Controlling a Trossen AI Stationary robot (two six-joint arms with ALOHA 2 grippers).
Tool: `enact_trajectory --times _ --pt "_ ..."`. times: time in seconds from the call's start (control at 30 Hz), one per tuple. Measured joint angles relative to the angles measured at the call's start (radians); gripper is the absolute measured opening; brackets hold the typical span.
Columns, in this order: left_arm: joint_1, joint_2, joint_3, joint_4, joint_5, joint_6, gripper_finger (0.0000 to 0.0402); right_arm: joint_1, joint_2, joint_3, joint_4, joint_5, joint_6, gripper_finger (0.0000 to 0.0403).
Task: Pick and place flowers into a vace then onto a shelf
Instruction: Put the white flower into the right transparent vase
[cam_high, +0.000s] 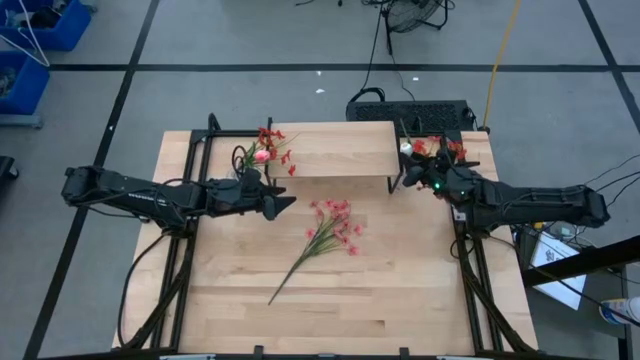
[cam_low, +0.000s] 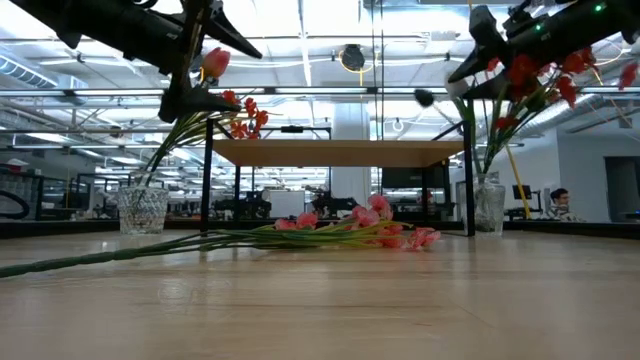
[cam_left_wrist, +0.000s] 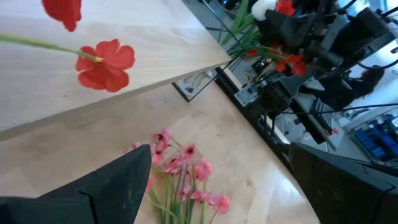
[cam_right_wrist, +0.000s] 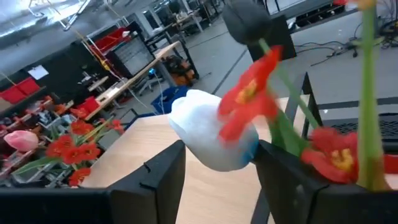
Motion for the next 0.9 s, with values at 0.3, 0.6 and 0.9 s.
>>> enact_trajectory --times 0.3,0.6,0.9 --pt "0.000 0.000 0.000 -0.001 0.001 0.005 0.0386 -0.027 -0.010 -0.001 -0.081 -0.245 0.159 0.0190" --pt "0.000 0.000 0.000 -0.003 0.018 0.011 0.0386 -0.094 -0.062 0.002 -0.042 -0.227 0.286 0.0165" --pt "-0.006 0.000 0.000 -0.004 0.045 0.011 0.0386 -0.122 -0.069 0.079 -0.049 -0.285 0.075 0.0148"
